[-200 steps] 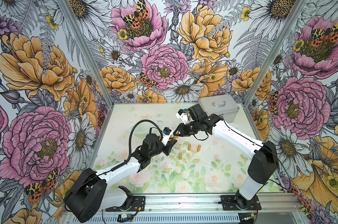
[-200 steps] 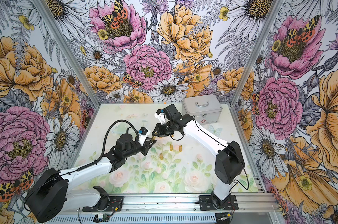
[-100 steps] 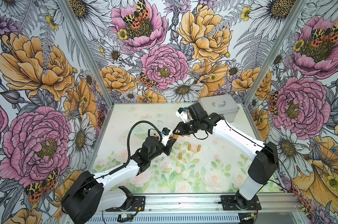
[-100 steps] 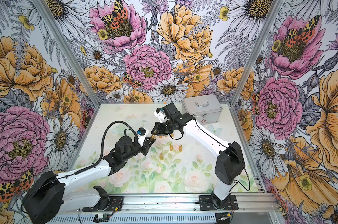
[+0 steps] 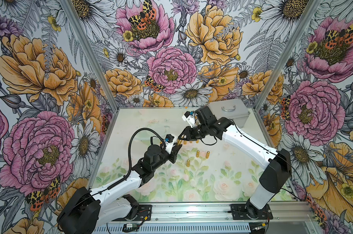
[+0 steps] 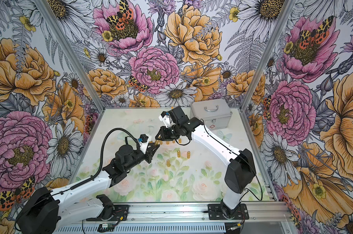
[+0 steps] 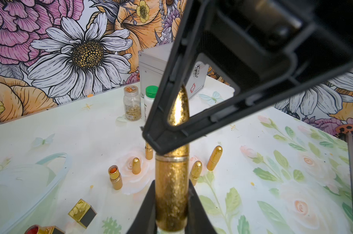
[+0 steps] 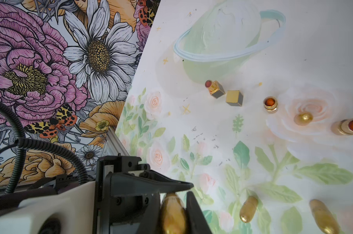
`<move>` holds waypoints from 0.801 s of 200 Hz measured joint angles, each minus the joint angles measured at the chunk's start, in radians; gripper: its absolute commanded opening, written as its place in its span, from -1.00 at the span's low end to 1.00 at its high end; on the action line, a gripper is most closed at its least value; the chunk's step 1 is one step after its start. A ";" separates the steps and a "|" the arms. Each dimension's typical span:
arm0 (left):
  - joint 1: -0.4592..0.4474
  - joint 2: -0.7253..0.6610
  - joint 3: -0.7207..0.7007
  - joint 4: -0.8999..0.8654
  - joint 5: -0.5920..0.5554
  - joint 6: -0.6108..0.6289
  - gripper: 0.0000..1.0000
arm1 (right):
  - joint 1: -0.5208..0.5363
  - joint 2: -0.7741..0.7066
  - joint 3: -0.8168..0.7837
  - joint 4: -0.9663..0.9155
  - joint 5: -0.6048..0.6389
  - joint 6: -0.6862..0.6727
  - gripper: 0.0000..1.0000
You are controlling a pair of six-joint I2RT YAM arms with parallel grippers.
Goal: Open the lipstick cap
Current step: Open the cover of the lipstick, then place the cover at the center of the board.
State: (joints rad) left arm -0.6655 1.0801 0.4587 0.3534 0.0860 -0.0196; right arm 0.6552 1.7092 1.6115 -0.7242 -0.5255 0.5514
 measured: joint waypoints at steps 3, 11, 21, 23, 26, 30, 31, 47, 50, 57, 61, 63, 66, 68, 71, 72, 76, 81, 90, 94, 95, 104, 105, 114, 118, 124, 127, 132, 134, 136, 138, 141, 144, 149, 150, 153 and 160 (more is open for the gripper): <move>0.002 -0.003 -0.005 -0.007 -0.002 -0.001 -1.00 | -0.002 -0.001 0.003 0.003 0.007 0.000 -0.59; 0.010 -0.013 -0.023 -0.031 -0.013 -0.007 -1.00 | -0.012 -0.003 0.010 0.011 0.027 0.002 -0.59; 0.023 -0.020 -0.044 -0.059 -0.026 -0.011 -1.00 | -0.026 -0.010 0.015 0.018 0.045 0.003 -0.58; 0.025 -0.021 -0.047 -0.063 -0.028 -0.011 -1.00 | -0.028 -0.012 0.016 0.019 0.048 0.003 -0.58; 0.029 -0.024 -0.053 -0.073 -0.032 -0.015 -1.00 | -0.031 -0.014 0.017 0.022 0.051 0.003 -0.58; 0.032 -0.026 -0.057 -0.081 -0.035 -0.016 -1.00 | -0.035 -0.017 0.018 0.025 0.056 0.006 -0.58; 0.033 -0.026 -0.060 -0.085 -0.035 -0.017 -1.00 | -0.035 -0.018 0.018 0.026 0.058 0.006 -0.58; 0.043 -0.039 -0.064 -0.122 -0.049 -0.026 -1.00 | -0.046 -0.024 0.021 0.041 0.076 0.010 -0.58; 0.043 -0.042 -0.064 -0.127 -0.051 -0.026 -1.00 | -0.046 -0.024 0.021 0.045 0.078 0.010 -0.58; 0.047 -0.056 -0.064 -0.138 -0.056 -0.029 -1.00 | -0.043 -0.024 0.021 0.053 0.086 0.010 -0.58; 0.047 -0.066 -0.064 -0.143 -0.058 -0.031 -1.00 | -0.040 -0.024 0.021 0.056 0.093 0.010 -0.58; 0.048 -0.071 -0.064 -0.146 -0.059 -0.031 -1.00 | -0.038 -0.024 0.021 0.058 0.097 0.010 -0.58; 0.048 -0.078 -0.064 -0.148 -0.061 -0.032 -1.00 | -0.034 -0.024 0.021 0.060 0.104 0.010 -0.58; 0.048 -0.084 -0.064 -0.149 -0.062 -0.034 -1.00 | -0.032 -0.024 0.021 0.061 0.111 0.010 -0.58; 0.049 -0.093 -0.064 -0.152 -0.064 -0.034 -1.00 | -0.029 -0.024 0.020 0.063 0.117 0.010 -0.58; 0.049 -0.097 -0.064 -0.153 -0.065 -0.034 -1.00 | -0.027 -0.024 0.020 0.063 0.119 0.010 -0.58; 0.050 -0.108 -0.064 -0.156 -0.068 -0.034 -1.00 | -0.023 -0.024 0.020 0.064 0.132 0.010 -0.58; 0.052 -0.126 -0.064 -0.159 -0.071 -0.034 -1.00 | -0.015 -0.022 0.018 0.071 0.146 0.010 -0.58; 0.055 -0.154 -0.064 -0.164 -0.076 -0.034 -1.00 | -0.003 -0.018 0.011 0.081 0.172 0.010 -0.58; 0.057 -0.168 -0.064 -0.167 -0.079 -0.034 -1.00 | 0.004 -0.013 0.008 0.087 0.184 0.011 -0.58; 0.058 -0.172 -0.064 -0.167 -0.080 -0.035 -1.00 | 0.006 -0.011 0.006 0.088 0.189 0.011 -0.58; 0.063 -0.198 -0.064 -0.173 -0.086 -0.034 -1.00 | 0.020 0.003 -0.005 0.100 0.223 0.013 -0.58; 0.063 -0.203 -0.064 -0.174 -0.087 -0.035 -1.00 | 0.021 0.005 -0.006 0.101 0.225 0.013 -0.58; 0.069 -0.228 -0.064 -0.183 -0.093 -0.035 -1.00 | 0.037 0.027 -0.016 0.111 0.258 0.014 -0.58; 0.072 -0.240 -0.064 -0.187 -0.096 -0.035 -1.00 | 0.043 0.037 -0.020 0.115 0.273 0.015 -0.58; 0.077 -0.254 -0.064 -0.195 -0.099 -0.035 -1.00 | 0.053 0.055 -0.024 0.117 0.296 0.016 -0.58; 0.080 -0.262 -0.065 -0.198 -0.100 -0.035 -1.00 | 0.059 0.065 -0.026 0.119 0.304 0.016 -0.58; 0.084 -0.275 -0.066 -0.203 -0.103 -0.035 -1.00 | 0.068 0.082 -0.028 0.122 0.322 0.017 -0.58; 0.085 -0.280 -0.066 -0.205 -0.104 -0.035 -1.00 | 0.073 0.090 -0.029 0.124 0.330 0.017 -0.58; 0.087 -0.285 -0.067 -0.208 -0.105 -0.035 -1.00 | 0.076 0.096 -0.030 0.126 0.338 0.017 -0.58; 0.089 -0.290 -0.067 -0.210 -0.106 -0.035 -1.00 | 0.079 0.101 -0.030 0.127 0.343 0.017 -0.58; 0.090 -0.296 -0.069 -0.213 -0.108 -0.035 -1.00 | 0.085 0.112 -0.032 0.131 0.352 0.017 -0.58; 0.093 -0.303 -0.071 -0.216 -0.109 -0.036 -1.00 | 0.090 0.121 -0.033 0.132 0.362 0.017 -0.58; 0.096 -0.313 -0.074 -0.219 -0.112 -0.037 -1.00 | 0.101 0.137 -0.034 0.135 0.378 0.017 -0.58; 0.097 -0.315 -0.075 -0.220 -0.112 -0.037 -1.00 | 0.102 0.139 -0.035 0.136 0.379 0.017 -0.58; 0.099 -0.322 -0.078 -0.223 -0.114 -0.038 -1.00 | 0.108 0.151 -0.036 0.139 0.389 0.017 -0.58; 0.103 -0.335 -0.084 -0.228 -0.117 -0.038 -1.00 | 0.117 0.170 -0.037 0.144 0.404 0.017 -0.58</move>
State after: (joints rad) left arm -0.5625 0.7452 0.3744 0.1257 -0.0315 -0.0578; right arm 0.7723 1.8793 1.5742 -0.5800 -0.1219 0.5686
